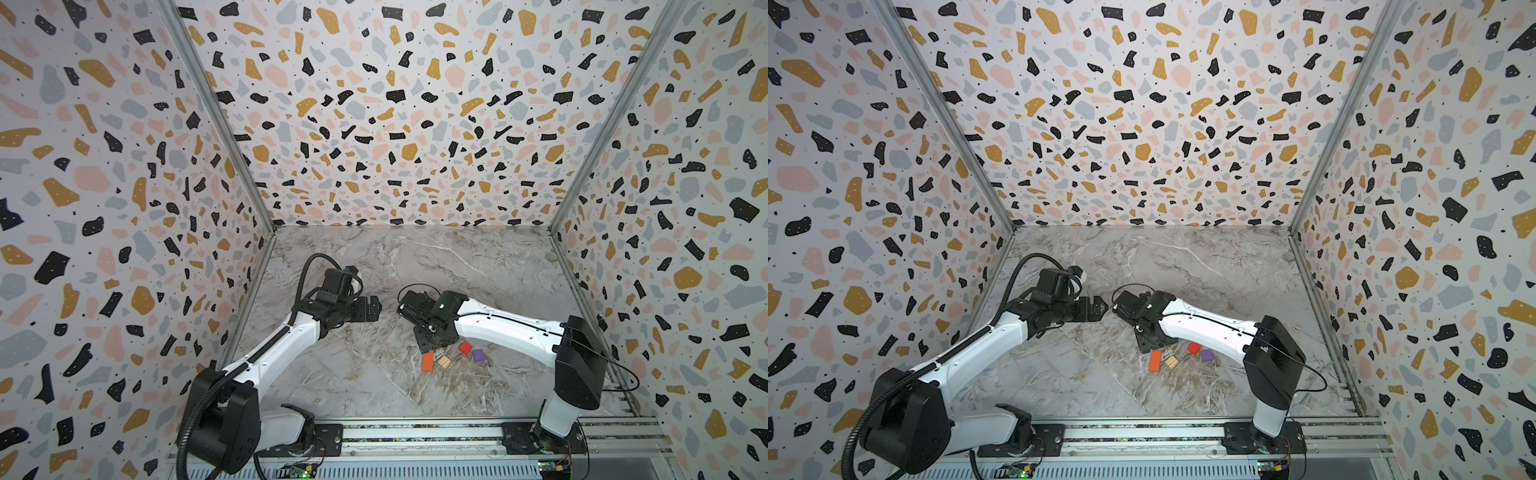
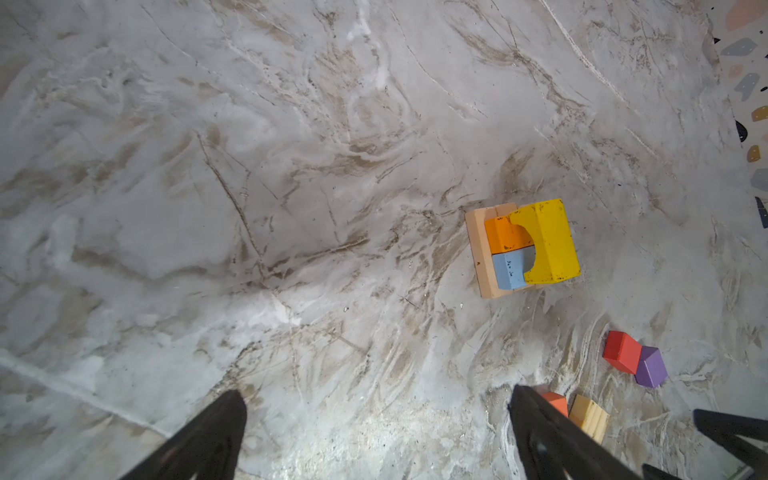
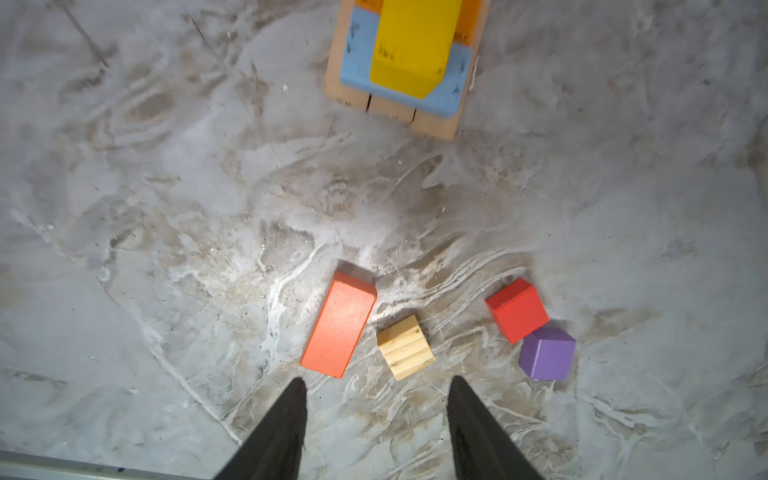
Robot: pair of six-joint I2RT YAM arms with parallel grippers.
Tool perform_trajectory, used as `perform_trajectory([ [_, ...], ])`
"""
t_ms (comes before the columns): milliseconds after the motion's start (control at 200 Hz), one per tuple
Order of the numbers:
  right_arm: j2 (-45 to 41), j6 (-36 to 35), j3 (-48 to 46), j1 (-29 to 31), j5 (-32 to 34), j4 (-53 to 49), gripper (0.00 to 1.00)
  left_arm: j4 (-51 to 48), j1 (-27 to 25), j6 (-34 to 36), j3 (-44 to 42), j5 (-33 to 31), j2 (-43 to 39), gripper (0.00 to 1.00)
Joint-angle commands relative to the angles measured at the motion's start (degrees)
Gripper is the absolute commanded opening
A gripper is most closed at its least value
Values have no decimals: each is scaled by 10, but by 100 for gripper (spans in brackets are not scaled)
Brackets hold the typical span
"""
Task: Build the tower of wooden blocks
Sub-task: 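Raise the right gripper and move it over the red-orange rectangular block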
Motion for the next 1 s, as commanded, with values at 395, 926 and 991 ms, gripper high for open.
perform_trajectory([
  [395, -9, 112, -90, 10, -60, 114, 43, 14, 4, 10, -2, 0, -3, 100],
  [926, 27, 130, -103, 10, -55, 132, 45, 15, 5, 10, -3, 3, -3, 100],
  [991, 30, 131, -104, 10, -56, 133, 45, 14, 5, 10, -3, 3, -3, 100],
])
